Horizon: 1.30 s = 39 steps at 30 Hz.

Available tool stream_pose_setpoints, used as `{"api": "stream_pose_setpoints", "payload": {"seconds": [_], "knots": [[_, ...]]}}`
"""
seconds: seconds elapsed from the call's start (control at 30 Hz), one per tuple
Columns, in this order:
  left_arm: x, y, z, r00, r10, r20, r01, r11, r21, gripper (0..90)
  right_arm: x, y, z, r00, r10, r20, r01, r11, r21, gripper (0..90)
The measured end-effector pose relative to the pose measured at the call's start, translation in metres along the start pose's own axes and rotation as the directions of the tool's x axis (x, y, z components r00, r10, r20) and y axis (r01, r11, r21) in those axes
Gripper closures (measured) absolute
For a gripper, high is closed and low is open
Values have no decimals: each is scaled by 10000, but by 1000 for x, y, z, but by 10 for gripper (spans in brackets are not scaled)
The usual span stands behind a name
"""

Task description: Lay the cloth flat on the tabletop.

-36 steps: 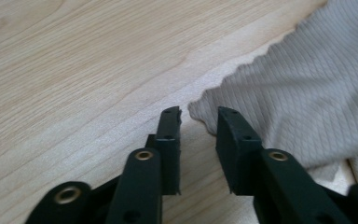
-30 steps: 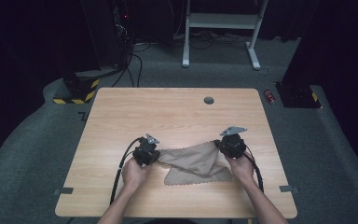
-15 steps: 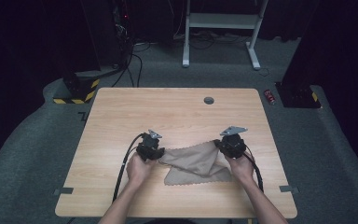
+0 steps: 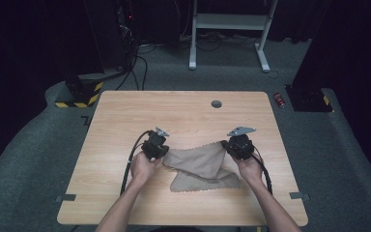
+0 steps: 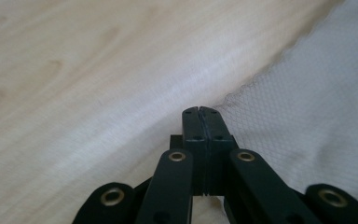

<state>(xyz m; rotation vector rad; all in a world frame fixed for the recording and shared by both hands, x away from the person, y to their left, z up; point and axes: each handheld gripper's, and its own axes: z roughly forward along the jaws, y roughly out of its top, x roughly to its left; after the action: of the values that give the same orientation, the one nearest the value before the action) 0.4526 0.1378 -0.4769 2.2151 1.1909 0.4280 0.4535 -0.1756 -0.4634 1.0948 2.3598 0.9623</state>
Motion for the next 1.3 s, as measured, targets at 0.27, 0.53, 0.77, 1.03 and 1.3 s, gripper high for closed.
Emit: {"api": "stream_pose_setpoints", "payload": {"seconds": [0.27,0.53,0.77,1.03,1.3], "knots": [[14,21,3,9976,-270,-632,205,9947,-1012,899,-12,16,9,9960,654,605,-641,9977,-226,884],[11,19,28,9953,-614,-753,532,9930,-1055,802,-24,8,33,9877,1254,931,-1301,9905,456,730],[-7,7,1,9977,-92,-672,0,9908,-1354,570,-26,-2,10,9896,1406,303,-1403,9900,-130,704],[-31,-19,3,9983,510,-282,-528,9964,-661,567,-12,-24,8,9949,978,-252,-966,9942,465,721],[-31,-16,17,9953,587,-771,-595,9982,-83,589,-9,-23,29,9886,1500,-86,-1492,9867,651,632]]}}
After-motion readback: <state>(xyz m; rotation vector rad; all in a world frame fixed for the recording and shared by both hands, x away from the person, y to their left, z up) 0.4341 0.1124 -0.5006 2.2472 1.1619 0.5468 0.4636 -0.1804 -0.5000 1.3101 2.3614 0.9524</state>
